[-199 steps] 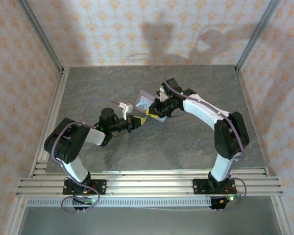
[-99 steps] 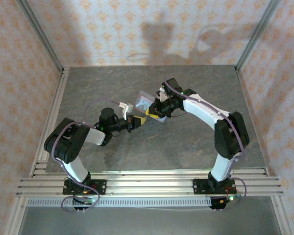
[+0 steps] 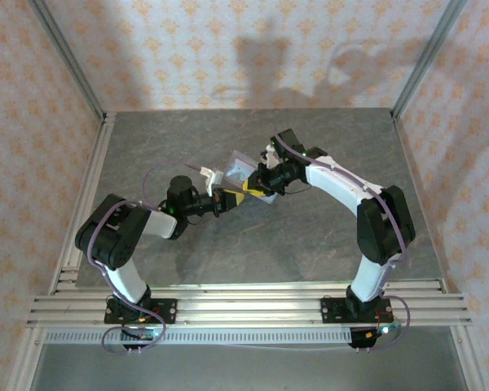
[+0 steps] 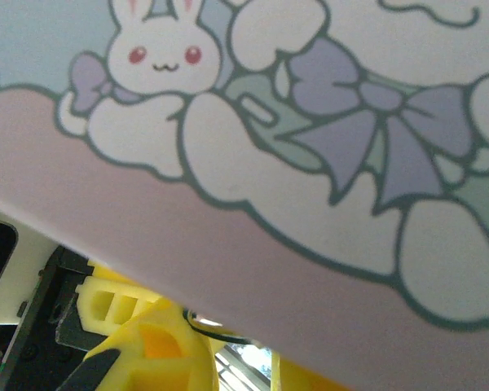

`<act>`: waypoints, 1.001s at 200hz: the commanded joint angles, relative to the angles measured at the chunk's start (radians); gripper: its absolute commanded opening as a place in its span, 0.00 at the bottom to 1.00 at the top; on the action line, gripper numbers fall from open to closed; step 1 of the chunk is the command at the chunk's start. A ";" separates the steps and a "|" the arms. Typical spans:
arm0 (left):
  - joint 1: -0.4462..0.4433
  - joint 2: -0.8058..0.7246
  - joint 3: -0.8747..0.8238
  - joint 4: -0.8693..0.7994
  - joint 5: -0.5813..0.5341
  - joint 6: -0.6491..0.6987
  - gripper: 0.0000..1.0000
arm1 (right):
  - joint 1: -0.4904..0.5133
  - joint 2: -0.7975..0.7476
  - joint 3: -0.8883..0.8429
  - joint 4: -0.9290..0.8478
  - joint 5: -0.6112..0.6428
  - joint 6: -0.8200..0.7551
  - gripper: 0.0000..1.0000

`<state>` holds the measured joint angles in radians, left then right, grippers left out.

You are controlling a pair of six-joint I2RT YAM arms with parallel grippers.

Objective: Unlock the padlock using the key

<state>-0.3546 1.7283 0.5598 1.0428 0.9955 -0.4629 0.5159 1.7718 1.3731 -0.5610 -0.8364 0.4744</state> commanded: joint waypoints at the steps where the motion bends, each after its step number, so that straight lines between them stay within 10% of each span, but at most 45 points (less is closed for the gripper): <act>1: -0.020 0.013 0.048 -0.001 -0.017 0.022 0.00 | 0.009 0.007 0.025 0.003 -0.050 -0.021 0.00; 200: -0.419 -0.088 -0.003 -0.198 -0.790 0.452 0.00 | 0.026 -0.018 -0.066 0.140 -0.106 0.205 0.00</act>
<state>-0.6720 1.6623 0.5472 0.8410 0.2779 -0.1402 0.5030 1.7790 1.2953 -0.5327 -0.7834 0.6315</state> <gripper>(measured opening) 0.048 0.164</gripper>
